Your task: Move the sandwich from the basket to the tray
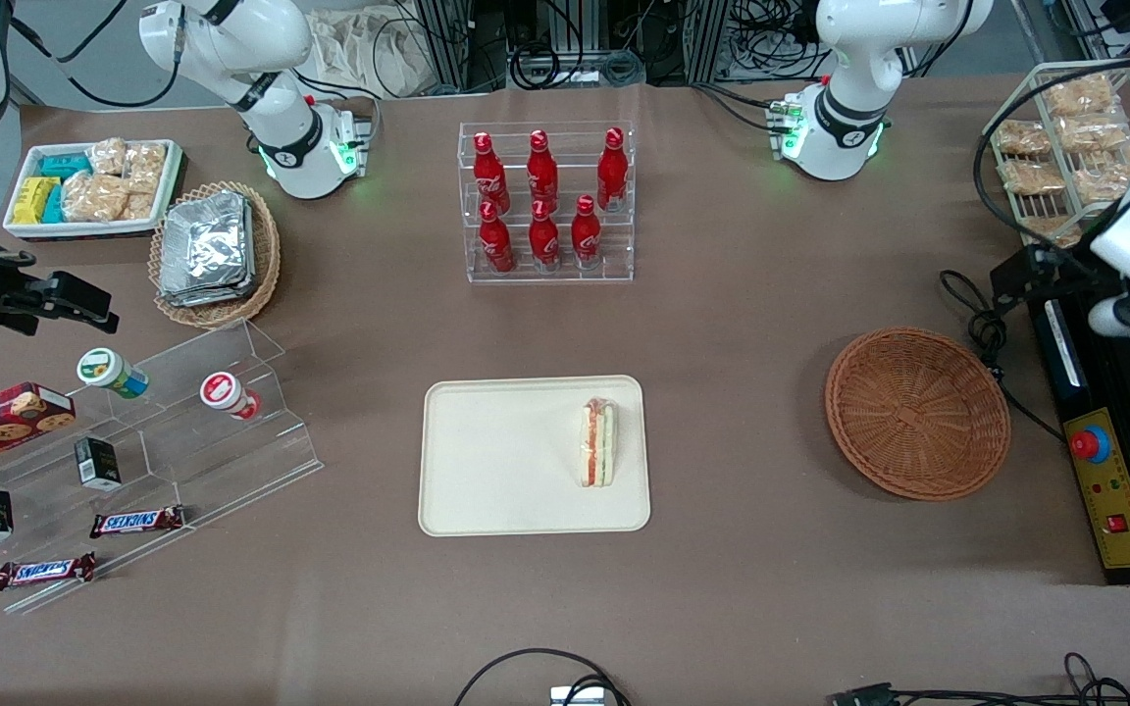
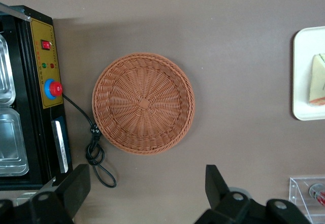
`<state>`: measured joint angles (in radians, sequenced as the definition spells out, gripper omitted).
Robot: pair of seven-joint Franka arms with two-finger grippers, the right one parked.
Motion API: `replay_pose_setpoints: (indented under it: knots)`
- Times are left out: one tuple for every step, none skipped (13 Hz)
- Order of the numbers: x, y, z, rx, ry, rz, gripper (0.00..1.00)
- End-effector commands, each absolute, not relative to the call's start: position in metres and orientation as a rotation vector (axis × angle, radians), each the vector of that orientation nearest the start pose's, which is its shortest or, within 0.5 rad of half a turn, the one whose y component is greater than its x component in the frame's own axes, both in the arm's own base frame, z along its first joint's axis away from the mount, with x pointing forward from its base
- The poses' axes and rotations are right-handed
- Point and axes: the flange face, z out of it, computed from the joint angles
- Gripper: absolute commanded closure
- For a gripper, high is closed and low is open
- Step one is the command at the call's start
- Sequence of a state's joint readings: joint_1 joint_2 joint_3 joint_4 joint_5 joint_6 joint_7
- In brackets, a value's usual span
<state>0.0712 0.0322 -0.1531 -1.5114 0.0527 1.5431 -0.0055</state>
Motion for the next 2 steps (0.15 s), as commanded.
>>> replay_pose_setpoints:
  knots:
    - [0.5350,-0.0414,0.6430,-3.099,0.144,-0.025,0.00]
    - [0.5338,-0.0406,0.6451,-3.099,0.134,-0.027,0.00]
